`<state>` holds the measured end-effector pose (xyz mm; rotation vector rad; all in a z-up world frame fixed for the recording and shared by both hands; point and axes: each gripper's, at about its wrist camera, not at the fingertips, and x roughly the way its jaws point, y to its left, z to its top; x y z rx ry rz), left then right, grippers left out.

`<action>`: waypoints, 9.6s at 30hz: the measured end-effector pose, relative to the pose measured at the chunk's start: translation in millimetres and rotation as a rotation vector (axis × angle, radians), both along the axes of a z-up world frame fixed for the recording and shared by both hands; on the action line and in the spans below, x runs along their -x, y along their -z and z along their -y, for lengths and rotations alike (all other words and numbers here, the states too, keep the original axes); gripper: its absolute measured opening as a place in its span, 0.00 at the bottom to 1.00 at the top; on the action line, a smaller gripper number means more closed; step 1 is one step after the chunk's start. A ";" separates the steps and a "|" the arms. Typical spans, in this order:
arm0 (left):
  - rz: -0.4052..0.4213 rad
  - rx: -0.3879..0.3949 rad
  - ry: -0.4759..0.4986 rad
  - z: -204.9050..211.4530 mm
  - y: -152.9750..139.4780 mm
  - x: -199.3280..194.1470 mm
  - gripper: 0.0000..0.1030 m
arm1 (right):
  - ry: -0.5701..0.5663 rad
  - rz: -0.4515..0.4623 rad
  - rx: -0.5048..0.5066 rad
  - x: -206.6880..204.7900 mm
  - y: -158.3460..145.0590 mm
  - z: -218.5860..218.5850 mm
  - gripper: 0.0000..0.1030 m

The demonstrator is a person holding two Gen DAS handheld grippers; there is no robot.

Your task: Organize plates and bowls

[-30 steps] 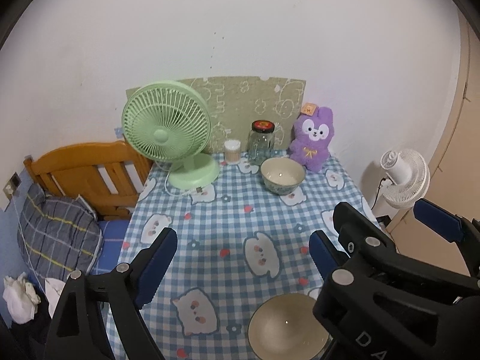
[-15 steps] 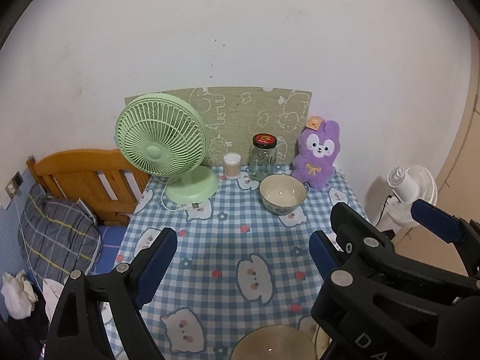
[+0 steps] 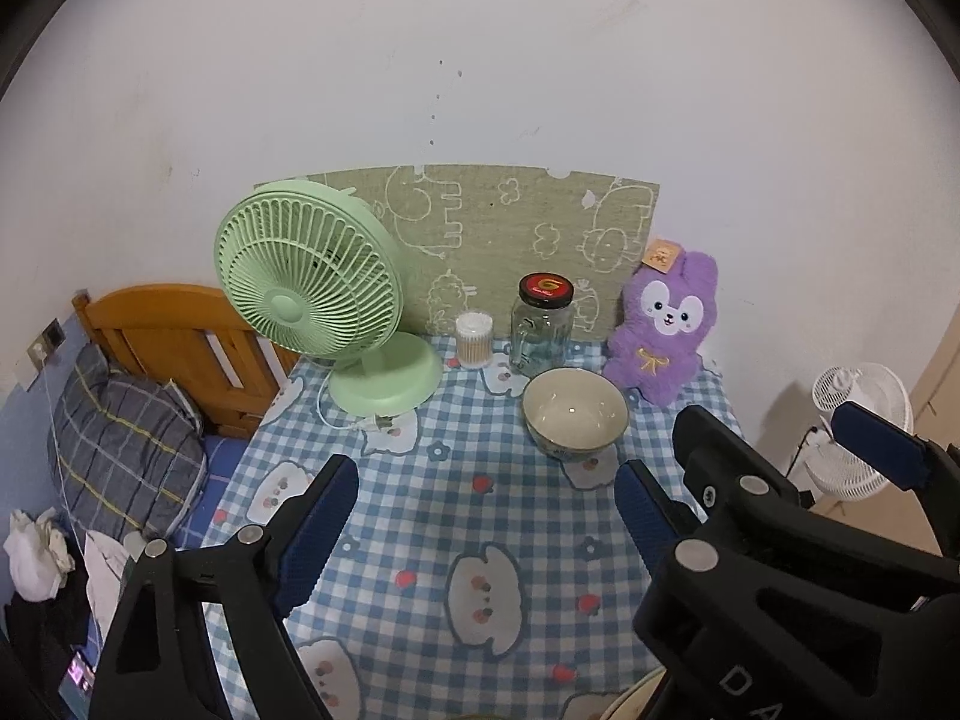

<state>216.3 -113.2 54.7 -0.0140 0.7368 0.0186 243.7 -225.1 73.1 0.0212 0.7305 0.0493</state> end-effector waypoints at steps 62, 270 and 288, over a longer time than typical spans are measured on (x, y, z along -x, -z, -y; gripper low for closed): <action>-0.126 -0.082 -0.041 51.3 142.8 -210.7 0.54 | -0.039 -0.135 -0.055 -221.0 160.6 49.3 0.57; -0.210 -0.019 0.058 -51.7 148.2 110.1 0.17 | 0.132 -0.230 -0.033 132.6 149.1 -57.4 0.17; -0.265 -0.023 0.054 -57.4 165.4 116.6 0.17 | 0.134 -0.275 -0.033 138.2 167.3 -61.5 0.17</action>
